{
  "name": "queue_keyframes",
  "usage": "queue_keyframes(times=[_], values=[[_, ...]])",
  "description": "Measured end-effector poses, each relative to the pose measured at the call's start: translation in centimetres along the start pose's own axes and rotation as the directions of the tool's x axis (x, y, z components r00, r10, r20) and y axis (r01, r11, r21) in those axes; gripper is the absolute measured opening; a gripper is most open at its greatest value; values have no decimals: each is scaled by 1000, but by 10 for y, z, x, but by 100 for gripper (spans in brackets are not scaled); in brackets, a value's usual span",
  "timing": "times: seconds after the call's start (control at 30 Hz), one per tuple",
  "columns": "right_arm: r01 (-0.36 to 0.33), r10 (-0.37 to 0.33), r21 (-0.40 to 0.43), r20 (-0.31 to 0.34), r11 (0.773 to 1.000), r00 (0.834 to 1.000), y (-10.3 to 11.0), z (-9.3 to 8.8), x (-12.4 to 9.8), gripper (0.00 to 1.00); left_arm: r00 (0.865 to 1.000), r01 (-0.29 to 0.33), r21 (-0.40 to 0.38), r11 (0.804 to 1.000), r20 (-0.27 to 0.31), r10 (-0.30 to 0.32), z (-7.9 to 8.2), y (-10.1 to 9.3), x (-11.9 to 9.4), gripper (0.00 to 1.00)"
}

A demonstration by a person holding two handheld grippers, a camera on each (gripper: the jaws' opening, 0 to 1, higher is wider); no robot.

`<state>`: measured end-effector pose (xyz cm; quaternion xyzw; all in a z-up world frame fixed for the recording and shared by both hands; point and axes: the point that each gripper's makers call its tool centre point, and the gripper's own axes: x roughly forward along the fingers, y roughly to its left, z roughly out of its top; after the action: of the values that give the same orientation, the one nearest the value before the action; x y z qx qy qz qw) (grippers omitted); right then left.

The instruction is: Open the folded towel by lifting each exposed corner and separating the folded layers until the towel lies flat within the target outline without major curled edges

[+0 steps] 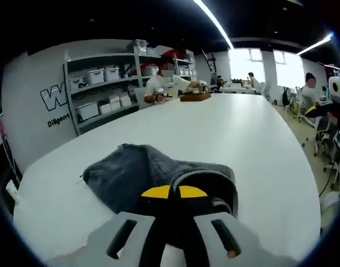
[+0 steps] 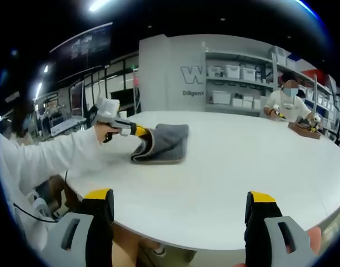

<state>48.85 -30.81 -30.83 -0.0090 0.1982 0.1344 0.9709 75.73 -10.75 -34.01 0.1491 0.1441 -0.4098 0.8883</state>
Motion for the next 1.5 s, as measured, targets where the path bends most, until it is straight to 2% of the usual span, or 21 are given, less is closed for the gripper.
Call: queue_keyframes(times=[0.23, 0.67, 0.87, 0.9, 1.0, 1.03, 1.2, 1.5], values=[[-3, 3, 1, -4, 1000, 1000, 0, -2, 1, 98, 997, -70, 5, 998, -22, 70, -12, 29, -22, 2], [-11, 11, -5, -9, 1000, 1000, 3, -2, 3, 98, 985, -159, 2, 987, -65, 159, -37, 65, -56, 2], [-11, 11, -8, -16, 1000, 1000, 4, -3, 4, 98, 980, -179, -6, 984, -84, 178, -53, 71, -71, 2], [-11, 11, -8, -17, 1000, 1000, 4, -3, 4, 98, 978, -186, -12, 983, -96, 184, -61, 74, -76, 2], [-13, 13, -9, -21, 1000, 1000, 5, -4, 5, 98, 976, -195, -24, 980, -106, 192, -69, 75, -81, 2], [-14, 13, -10, -22, 1000, 1000, 5, -3, 6, 98, 974, -199, -38, 979, -117, 193, -77, 76, -86, 2], [-15, 15, -13, -19, 1000, 1000, 7, -4, 5, 98, 971, -201, -49, 978, -145, 192, -96, 72, -98, 3], [-15, 15, -15, -24, 1000, 1000, 10, -7, 7, 98, 965, -222, -87, 971, -164, 206, -116, 71, -121, 3]])
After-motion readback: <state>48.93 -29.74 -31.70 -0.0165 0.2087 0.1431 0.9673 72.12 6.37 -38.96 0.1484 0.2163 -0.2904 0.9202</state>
